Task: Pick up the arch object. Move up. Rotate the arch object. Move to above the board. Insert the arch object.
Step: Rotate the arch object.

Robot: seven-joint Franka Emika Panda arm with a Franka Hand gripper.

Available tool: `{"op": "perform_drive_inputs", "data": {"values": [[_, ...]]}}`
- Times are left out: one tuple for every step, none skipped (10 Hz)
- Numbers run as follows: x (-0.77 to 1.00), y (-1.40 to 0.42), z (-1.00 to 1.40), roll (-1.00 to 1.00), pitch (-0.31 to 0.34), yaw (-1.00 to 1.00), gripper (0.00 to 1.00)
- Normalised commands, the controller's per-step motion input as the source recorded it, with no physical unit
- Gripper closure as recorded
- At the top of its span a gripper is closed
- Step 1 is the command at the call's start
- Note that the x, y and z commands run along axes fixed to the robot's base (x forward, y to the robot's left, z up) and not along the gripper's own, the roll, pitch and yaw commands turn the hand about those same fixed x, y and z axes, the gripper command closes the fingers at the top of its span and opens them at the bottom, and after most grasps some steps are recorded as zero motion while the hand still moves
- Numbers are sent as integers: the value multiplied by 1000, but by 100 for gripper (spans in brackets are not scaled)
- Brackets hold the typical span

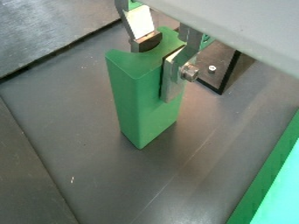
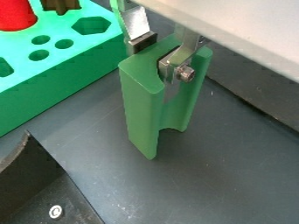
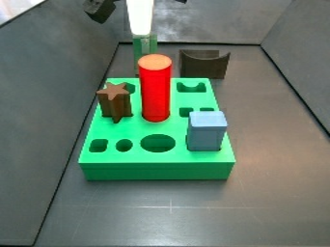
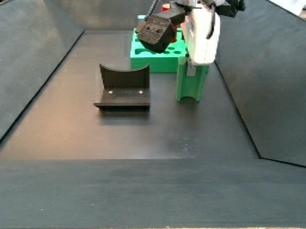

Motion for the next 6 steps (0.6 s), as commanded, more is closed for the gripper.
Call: {"op": "perform_drive_inputs", "data": {"values": [[5, 10, -276, -180, -43, -39, 100], [0, 0, 0, 20, -43, -39, 0], [0, 0, 1000, 16, -44, -30, 0], [-23, -2, 1000, 14, -24, -28, 0], [-39, -3, 909, 10, 5, -27, 0], [-29, -1, 765, 8, 24, -26, 0]]}}
